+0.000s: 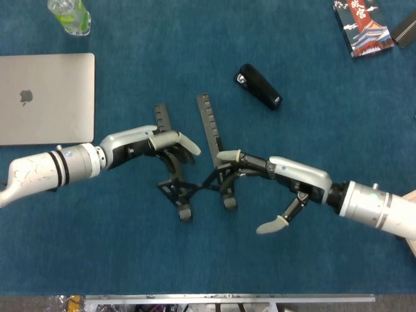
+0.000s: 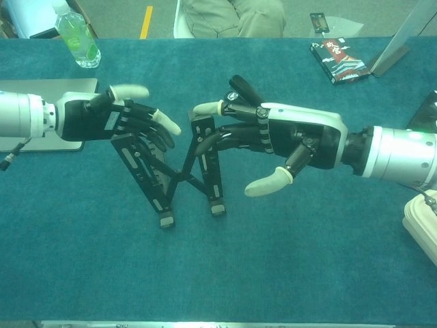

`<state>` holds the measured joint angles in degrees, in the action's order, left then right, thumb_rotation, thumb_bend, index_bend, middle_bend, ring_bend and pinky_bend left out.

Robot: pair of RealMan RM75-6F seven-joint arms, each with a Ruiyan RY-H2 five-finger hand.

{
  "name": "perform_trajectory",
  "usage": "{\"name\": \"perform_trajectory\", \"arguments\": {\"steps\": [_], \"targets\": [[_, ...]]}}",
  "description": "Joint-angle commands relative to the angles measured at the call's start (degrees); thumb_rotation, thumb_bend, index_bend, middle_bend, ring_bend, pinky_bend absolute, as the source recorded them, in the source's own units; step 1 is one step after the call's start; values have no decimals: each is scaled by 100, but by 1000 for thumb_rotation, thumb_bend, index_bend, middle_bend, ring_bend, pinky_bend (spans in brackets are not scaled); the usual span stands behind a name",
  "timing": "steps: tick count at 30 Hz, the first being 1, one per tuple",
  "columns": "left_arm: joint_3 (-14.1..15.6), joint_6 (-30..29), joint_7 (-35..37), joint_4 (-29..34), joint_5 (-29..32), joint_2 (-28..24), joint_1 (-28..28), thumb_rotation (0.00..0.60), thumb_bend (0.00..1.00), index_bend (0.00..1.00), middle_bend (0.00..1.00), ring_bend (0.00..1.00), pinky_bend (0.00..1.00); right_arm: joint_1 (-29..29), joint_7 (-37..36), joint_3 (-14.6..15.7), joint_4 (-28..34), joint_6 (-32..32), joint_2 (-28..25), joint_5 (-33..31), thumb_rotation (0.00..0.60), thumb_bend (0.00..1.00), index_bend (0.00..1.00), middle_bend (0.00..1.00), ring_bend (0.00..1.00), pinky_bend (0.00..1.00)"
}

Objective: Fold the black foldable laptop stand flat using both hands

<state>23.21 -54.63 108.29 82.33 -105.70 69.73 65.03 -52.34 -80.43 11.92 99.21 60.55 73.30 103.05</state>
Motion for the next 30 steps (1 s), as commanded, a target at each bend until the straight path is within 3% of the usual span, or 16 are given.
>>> {"name": "perform_trajectory", "arguments": {"steps": [1,9,19,30], "targets": [[36,-74,68,-16,21,-15,-51,0,292,225,225,173,238,0,-11,8,-14,6,8,17,600,0,31,158,28,74],[48,-289,203,-82,82,-27,-195,0,219,201,185,127,194,-6,-55,12,-60,20,35,32,600,0,31,158,28,74],[55,-282,238,-38,9,89,-200,0,217,200,190,125,194,-9,-101,33,-79,57,60,71,600,0,31,158,28,74],[352,-153,615,-180,-207,419,-144,0,216,197,193,125,194,23,-108,75,-116,99,53,71,600,0,31,158,28,74]]}}
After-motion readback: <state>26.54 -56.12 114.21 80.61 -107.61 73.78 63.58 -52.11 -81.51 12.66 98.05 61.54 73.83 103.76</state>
